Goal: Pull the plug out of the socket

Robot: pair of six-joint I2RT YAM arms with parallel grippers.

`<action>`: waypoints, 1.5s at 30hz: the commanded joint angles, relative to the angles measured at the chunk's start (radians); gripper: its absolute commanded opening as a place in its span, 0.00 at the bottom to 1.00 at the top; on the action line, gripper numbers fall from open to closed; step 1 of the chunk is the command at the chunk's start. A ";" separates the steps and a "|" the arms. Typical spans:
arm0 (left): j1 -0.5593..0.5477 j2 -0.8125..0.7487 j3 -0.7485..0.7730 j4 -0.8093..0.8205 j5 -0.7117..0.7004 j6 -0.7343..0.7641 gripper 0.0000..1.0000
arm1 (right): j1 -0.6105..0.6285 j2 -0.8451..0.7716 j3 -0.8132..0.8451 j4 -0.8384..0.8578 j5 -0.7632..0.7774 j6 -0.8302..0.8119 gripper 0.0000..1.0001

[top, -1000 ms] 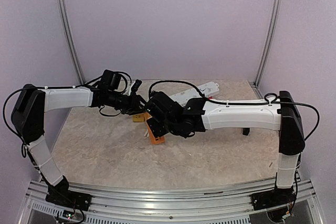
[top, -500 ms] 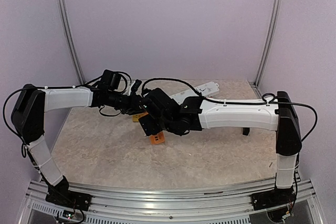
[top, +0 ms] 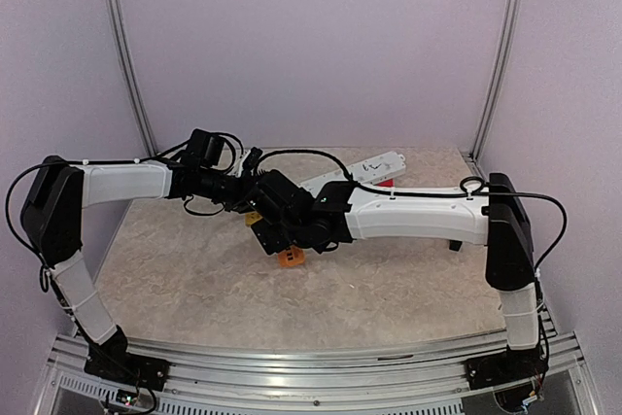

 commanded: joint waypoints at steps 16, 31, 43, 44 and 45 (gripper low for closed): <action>0.012 0.005 0.002 0.014 0.016 -0.004 0.16 | 0.007 -0.102 -0.055 -0.055 0.106 0.029 0.88; 0.013 0.002 0.002 0.014 0.013 -0.003 0.16 | -0.014 -0.158 -0.127 -0.007 0.050 0.043 0.88; 0.013 0.004 0.002 0.014 0.016 -0.004 0.16 | 0.013 -0.097 -0.071 0.022 -0.004 -0.001 0.89; 0.013 0.004 0.002 0.014 0.014 -0.004 0.16 | 0.013 -0.074 -0.048 0.007 0.000 0.002 0.89; 0.013 0.003 0.001 0.014 0.012 -0.004 0.16 | 0.012 -0.053 -0.028 -0.006 0.003 0.005 0.90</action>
